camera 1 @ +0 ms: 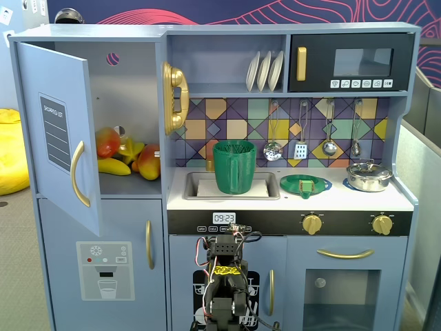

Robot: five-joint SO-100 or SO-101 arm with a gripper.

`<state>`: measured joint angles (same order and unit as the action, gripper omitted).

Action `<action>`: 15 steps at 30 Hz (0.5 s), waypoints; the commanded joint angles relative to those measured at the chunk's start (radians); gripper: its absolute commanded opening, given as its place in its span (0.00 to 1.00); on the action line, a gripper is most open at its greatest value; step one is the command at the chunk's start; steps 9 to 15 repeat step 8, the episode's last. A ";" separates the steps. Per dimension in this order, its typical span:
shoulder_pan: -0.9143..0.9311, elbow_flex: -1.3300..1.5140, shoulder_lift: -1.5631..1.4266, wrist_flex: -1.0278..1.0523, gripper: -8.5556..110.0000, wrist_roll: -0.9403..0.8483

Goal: Pick up the green pineapple from the left cabinet and place it in the green recipient

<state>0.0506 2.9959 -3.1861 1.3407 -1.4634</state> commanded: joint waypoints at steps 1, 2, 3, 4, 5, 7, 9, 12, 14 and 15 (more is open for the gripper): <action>0.060 0.002 0.008 0.192 0.08 -0.089; 0.066 0.002 0.008 0.192 0.08 -0.089; 0.071 0.002 0.008 0.192 0.08 -0.087; 0.071 0.002 0.008 0.192 0.08 -0.083; 0.069 0.002 0.008 0.192 0.08 -0.077; 0.066 0.002 0.008 0.192 0.08 -0.071; 0.064 0.002 0.008 0.192 0.08 -0.060; 0.064 0.002 0.008 0.192 0.08 -0.060; 0.064 0.002 0.008 0.192 0.08 -0.060; 0.064 0.002 0.008 0.192 0.08 -0.060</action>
